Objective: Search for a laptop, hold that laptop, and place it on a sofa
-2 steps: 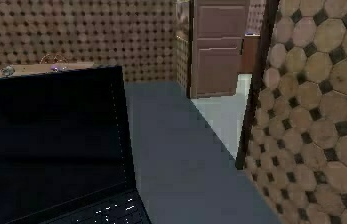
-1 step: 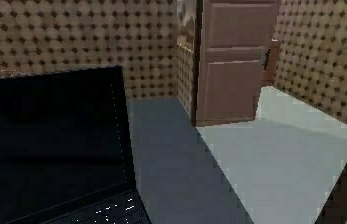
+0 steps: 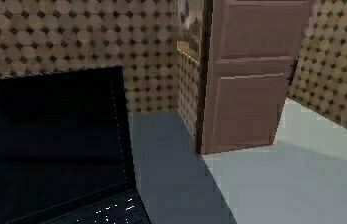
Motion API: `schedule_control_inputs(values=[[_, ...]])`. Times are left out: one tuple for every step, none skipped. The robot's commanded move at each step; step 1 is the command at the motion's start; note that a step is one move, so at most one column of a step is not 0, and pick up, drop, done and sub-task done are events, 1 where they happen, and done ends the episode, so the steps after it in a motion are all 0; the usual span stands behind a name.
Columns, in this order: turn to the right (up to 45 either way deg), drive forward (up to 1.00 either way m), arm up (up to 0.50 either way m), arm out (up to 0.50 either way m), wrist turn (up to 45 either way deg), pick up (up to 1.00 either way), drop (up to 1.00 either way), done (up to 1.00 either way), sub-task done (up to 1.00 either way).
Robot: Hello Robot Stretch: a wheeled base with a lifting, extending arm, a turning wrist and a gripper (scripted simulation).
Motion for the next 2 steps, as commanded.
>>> schedule_control_inputs(values=[[36.0, 0.0, 0.0, 0.0, 0.0, 0.0, 0.0, 0.0, 0.0], [0.0, 0.7, 0.0, 0.0, 0.0, 0.0, 0.0, 0.0, 0.0]])
